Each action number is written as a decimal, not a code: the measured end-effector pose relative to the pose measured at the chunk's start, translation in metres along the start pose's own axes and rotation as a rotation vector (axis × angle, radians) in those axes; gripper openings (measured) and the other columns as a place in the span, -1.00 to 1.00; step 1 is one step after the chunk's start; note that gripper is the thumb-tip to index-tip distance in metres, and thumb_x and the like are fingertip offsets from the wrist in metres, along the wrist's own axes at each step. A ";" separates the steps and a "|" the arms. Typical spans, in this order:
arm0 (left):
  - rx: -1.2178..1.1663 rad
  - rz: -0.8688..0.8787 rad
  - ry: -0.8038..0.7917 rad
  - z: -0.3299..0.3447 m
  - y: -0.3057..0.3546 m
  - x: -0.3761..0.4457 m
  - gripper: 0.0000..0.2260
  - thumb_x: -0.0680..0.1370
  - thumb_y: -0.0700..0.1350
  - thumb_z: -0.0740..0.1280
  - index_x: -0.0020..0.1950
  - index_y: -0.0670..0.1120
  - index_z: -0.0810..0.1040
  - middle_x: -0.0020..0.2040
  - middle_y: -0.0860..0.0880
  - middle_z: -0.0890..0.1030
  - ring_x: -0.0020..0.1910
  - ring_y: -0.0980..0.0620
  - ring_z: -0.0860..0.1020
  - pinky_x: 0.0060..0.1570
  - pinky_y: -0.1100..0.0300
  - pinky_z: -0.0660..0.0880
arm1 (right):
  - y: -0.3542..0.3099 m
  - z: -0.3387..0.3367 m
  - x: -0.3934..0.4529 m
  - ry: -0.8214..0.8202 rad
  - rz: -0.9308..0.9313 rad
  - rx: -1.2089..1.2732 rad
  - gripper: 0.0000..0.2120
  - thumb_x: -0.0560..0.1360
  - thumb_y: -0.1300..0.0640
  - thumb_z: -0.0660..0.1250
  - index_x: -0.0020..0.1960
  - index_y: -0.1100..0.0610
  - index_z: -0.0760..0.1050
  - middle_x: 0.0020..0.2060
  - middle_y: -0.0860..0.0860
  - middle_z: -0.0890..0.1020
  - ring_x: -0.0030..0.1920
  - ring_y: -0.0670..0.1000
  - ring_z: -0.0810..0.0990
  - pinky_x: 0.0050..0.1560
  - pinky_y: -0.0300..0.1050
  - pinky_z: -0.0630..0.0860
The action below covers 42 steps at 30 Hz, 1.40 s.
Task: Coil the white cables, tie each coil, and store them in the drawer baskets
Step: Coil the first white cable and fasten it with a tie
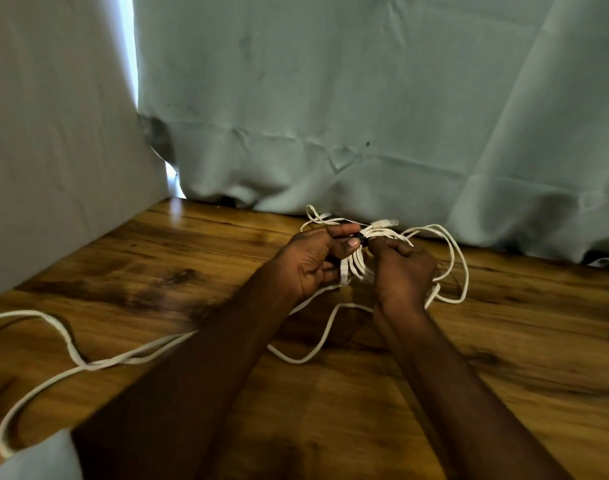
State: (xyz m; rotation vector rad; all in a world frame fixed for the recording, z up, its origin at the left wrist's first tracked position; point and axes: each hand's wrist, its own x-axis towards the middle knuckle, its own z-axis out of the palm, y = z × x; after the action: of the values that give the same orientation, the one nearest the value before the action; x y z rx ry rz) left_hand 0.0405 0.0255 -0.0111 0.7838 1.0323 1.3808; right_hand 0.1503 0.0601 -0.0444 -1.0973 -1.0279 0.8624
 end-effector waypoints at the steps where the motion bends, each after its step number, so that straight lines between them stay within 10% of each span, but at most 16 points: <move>1: 0.003 -0.002 -0.002 0.000 0.000 0.000 -0.71 0.57 -0.39 0.32 0.10 -0.03 0.65 -0.24 0.04 0.72 -0.27 0.11 0.69 -0.21 0.16 0.67 | -0.006 0.001 -0.002 0.010 0.009 0.028 -0.51 0.06 -0.13 0.48 -0.10 0.12 0.70 -0.07 0.08 0.73 -0.06 0.11 0.73 0.07 0.19 0.67; 7: 0.045 0.009 0.044 -0.002 -0.001 0.002 -0.70 0.59 -0.34 0.33 0.25 -0.07 0.64 -0.16 -0.05 0.71 -0.28 0.05 0.68 -0.32 0.16 0.64 | -0.021 -0.002 -0.021 0.018 -0.144 0.020 -0.69 0.20 -0.01 0.54 -0.08 -0.26 0.66 0.05 -0.16 0.67 0.08 0.10 0.68 0.19 0.21 0.60; 10: 0.041 -0.002 0.061 -0.001 0.000 0.000 -0.72 0.61 -0.33 0.30 0.24 -0.07 0.65 -0.18 -0.08 0.69 -0.39 0.05 0.66 -0.39 0.18 0.62 | -0.023 -0.002 -0.026 0.018 -0.362 -0.148 -0.52 0.33 0.16 0.55 -0.20 -0.47 0.55 0.18 0.03 0.58 0.18 0.16 0.60 0.21 0.17 0.55; 16: -0.097 0.004 0.060 -0.003 0.002 0.007 -0.78 0.60 -0.33 0.32 0.06 -0.05 0.67 -0.25 -0.04 0.72 -0.31 0.04 0.70 -0.13 0.08 0.66 | -0.019 -0.010 -0.020 0.025 -0.530 -0.405 -0.81 0.40 0.19 0.52 -0.03 -0.01 0.69 0.21 0.03 0.54 0.25 0.15 0.53 0.23 -0.02 0.47; 24: -0.106 -0.013 0.041 -0.005 0.001 0.005 -0.72 0.60 -0.36 0.28 0.16 -0.07 0.66 -0.07 -0.07 0.69 -0.16 -0.01 0.65 -0.21 0.14 0.64 | -0.020 -0.009 -0.027 -0.013 -0.496 -0.365 -0.77 0.32 0.04 0.35 -0.05 -0.08 0.68 0.18 0.00 0.55 0.21 0.13 0.55 0.18 0.11 0.52; 42: 0.008 -0.080 0.043 -0.005 0.001 0.003 -0.71 0.64 -0.34 0.23 -0.07 -0.02 0.63 -0.39 0.03 0.64 -0.40 0.08 0.63 -0.28 0.21 0.61 | -0.010 -0.014 -0.016 -0.048 -0.602 -0.564 -0.79 0.45 0.14 0.43 0.05 -0.05 0.70 0.20 0.05 0.53 0.17 0.17 0.53 0.08 0.02 0.47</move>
State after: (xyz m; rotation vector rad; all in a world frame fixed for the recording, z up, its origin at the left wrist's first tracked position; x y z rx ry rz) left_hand 0.0350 0.0281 -0.0127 0.7139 1.0916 1.3303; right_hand 0.1590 0.0392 -0.0398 -1.1265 -1.5888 0.1064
